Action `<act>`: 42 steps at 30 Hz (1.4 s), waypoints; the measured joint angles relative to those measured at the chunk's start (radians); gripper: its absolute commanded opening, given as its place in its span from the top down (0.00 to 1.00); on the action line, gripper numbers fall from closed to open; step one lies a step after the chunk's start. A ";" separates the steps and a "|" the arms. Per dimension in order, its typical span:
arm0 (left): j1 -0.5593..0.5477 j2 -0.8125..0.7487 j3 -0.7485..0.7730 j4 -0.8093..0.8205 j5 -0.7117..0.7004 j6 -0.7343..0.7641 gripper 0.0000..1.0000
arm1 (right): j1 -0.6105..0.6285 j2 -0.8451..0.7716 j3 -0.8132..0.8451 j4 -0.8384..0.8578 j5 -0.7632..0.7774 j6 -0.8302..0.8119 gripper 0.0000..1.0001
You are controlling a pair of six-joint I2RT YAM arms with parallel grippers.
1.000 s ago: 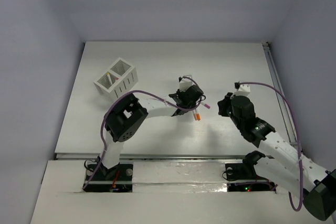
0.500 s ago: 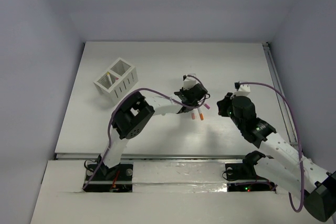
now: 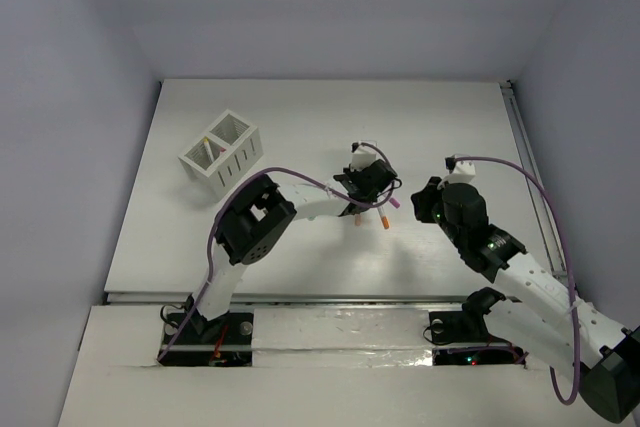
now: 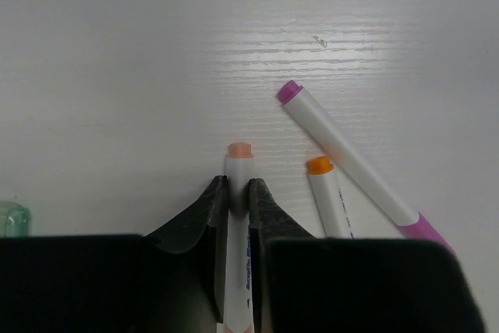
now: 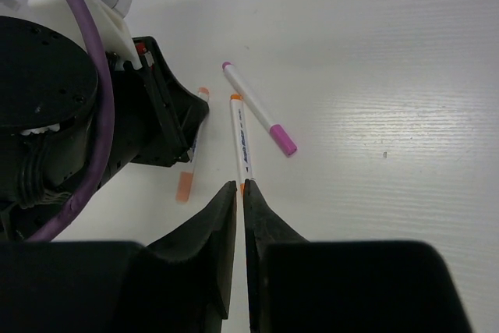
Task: Sort the stationery into containers
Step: Pick up the pen from the center of the board, then place the pen in the storage box.
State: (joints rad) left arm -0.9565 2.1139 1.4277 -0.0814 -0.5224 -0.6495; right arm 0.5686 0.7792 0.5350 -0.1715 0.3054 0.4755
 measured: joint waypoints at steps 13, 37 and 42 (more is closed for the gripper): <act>0.078 -0.271 -0.047 -0.001 -0.027 0.150 1.00 | 0.000 0.000 0.000 0.002 -0.011 0.000 0.86; 0.780 -0.740 -0.412 0.322 -0.263 0.492 1.00 | 0.000 0.045 0.000 0.023 -0.089 -0.008 0.90; 0.782 -0.662 -0.412 0.386 -0.312 0.543 1.00 | 0.000 0.045 0.000 0.024 -0.100 -0.008 0.90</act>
State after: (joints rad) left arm -0.1745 1.4517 1.0157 0.3050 -0.8349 -0.1066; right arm 0.5686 0.8246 0.5350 -0.1478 0.2054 0.4675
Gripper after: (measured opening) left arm 0.084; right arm 0.098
